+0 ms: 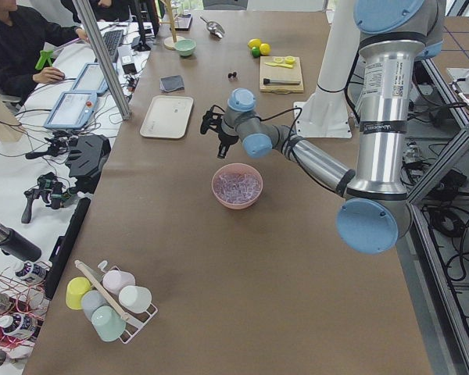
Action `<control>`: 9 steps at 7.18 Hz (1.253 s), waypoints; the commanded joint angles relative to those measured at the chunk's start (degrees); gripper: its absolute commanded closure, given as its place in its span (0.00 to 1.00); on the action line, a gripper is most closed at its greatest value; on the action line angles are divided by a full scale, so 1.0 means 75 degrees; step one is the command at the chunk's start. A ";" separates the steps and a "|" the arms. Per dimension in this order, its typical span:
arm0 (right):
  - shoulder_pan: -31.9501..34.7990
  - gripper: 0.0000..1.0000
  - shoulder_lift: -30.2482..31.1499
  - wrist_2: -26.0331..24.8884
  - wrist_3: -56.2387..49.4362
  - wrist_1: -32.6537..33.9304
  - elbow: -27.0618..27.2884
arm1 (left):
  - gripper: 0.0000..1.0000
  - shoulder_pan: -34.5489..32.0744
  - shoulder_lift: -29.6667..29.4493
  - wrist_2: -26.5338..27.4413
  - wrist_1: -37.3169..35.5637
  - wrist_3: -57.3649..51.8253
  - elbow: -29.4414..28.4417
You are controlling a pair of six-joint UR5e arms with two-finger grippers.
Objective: Put ice and cherries in cup
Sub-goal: 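Lift the ice cube with the left gripper and carry it over the blue cup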
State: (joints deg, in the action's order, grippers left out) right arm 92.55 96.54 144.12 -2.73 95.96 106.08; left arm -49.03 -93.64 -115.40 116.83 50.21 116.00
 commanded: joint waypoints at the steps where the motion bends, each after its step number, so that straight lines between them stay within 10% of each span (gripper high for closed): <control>1: 0.0000 0.00 -0.0017 0.0014 0.0001 0.0002 -0.0023 | 1.00 0.0185 -0.1698 0.0024 -0.0026 0.0706 -0.0604; 9: 0.0000 0.00 -0.0064 -0.0009 -0.0011 0.0002 -0.0011 | 1.00 0.3326 -0.4435 0.3279 -0.0812 0.2716 -0.1800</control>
State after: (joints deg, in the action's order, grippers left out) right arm 92.55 96.13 144.03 -2.80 95.98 105.90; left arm -25.51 -124.97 -93.51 110.61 70.50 104.80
